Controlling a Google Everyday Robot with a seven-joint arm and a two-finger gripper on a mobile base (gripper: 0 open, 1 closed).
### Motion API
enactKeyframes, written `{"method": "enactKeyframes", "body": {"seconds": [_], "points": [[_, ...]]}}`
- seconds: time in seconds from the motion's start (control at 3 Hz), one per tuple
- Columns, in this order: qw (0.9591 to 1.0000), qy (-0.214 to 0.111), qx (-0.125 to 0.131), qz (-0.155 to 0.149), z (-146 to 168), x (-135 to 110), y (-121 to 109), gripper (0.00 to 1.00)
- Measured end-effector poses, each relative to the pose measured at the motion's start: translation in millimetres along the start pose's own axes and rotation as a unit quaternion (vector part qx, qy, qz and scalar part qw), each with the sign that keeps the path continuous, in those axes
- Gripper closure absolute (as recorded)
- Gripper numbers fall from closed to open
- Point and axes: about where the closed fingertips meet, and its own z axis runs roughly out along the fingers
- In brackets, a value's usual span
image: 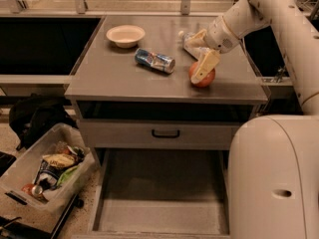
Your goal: Place apple into middle drawer
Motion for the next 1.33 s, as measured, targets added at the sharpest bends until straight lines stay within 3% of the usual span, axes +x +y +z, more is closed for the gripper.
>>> {"method": "enactKeyframes", "body": {"seconds": [1.0, 1.33], "points": [[1.0, 0.0, 0.0, 0.0, 0.0, 0.0, 0.0, 0.88], [1.0, 0.0, 0.0, 0.0, 0.8, -0.4, -0.6, 1.0]]}}
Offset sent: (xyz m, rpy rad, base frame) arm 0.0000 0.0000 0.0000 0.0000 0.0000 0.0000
